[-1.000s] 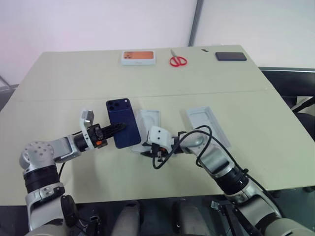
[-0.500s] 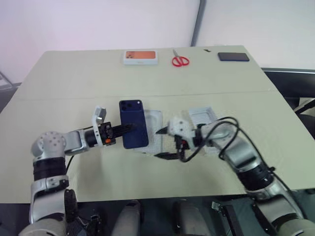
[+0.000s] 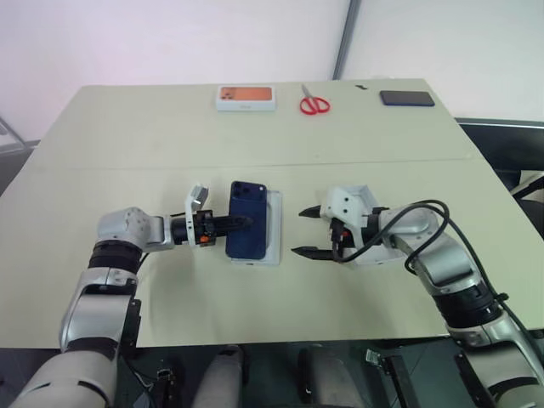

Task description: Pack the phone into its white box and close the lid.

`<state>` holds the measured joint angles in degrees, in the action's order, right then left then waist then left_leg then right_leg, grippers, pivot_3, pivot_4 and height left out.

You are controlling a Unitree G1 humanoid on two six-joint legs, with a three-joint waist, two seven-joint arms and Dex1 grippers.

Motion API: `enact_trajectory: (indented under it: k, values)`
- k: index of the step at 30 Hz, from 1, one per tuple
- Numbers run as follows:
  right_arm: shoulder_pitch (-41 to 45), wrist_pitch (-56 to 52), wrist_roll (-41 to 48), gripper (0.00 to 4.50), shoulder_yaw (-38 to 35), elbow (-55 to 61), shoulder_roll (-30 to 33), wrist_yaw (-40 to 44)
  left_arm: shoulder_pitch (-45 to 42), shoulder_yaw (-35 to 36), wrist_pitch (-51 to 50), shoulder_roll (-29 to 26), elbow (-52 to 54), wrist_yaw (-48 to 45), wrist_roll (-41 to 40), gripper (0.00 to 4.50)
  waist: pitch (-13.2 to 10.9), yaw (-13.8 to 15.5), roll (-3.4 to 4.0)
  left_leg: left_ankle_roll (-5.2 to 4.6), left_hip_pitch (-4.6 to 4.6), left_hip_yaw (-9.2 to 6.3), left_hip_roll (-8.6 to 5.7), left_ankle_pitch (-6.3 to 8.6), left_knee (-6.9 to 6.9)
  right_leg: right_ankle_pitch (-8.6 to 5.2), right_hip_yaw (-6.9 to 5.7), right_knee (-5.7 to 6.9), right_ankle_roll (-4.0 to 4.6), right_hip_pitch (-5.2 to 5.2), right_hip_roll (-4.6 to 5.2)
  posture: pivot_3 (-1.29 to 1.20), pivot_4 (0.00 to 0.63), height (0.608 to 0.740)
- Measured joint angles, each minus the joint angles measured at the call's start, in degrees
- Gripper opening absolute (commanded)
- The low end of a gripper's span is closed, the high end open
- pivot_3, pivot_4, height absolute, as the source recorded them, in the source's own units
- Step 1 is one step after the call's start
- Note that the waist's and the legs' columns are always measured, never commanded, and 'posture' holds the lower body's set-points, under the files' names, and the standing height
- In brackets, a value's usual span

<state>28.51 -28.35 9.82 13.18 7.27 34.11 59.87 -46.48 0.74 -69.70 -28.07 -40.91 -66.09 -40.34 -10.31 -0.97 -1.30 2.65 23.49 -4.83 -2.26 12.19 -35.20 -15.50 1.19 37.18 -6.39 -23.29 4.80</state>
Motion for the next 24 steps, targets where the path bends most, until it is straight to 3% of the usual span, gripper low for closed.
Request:
enact_trajectory:
  k: [1,12,21,22,24]
  values:
    - [-0.2,0.0,0.0,4.5,0.0,0.2,-0.1,-0.2,-0.4,0.0,0.4,0.0,0.0,-0.6,0.4,3.78,0.0,0.0,0.0,0.0,0.0,-0.01,0.0,0.0,-0.02,0.0,0.0,0.01,0.0,0.02,0.0,0.0,0.15,0.74]
    - [1.6,0.3,0.0,4.5,1.4,-1.3,-2.9,-1.2,-0.9,-1.2,-0.4,-1.2,4.0,-1.5,3.5,3.78,0.0,0.0,0.0,0.0,-0.01,-0.03,0.01,0.0,-0.04,0.0,-0.01,0.02,-0.01,0.04,-0.01,0.0,0.15,0.74]
    - [2.0,1.2,-0.1,4.5,1.9,-2.6,-3.7,-2.2,2.1,0.6,1.4,-6.3,11.2,0.1,4.1,3.78,0.0,-0.1,0.01,0.0,-0.01,-0.05,0.08,0.0,-0.03,0.0,0.01,0.04,0.0,0.0,-0.02,0.0,0.15,0.74]
    - [2.0,1.2,-0.1,4.5,1.9,-2.9,-4.1,-2.5,2.6,0.9,5.0,-6.5,12.1,1.2,5.4,3.54,0.0,0.0,0.01,0.0,-0.01,-0.05,0.08,0.0,-0.03,0.0,0.02,0.03,0.0,0.0,-0.01,0.0,0.15,0.74]
    - [2.4,1.4,-0.2,3.93,1.9,-4.0,-4.8,-3.6,4.2,1.2,12.3,-6.7,12.8,3.9,8.4,2.89,0.0,0.0,0.02,0.0,-0.01,-0.06,0.08,0.0,-0.03,0.0,0.05,0.03,0.0,-0.01,0.01,0.0,0.15,0.74]
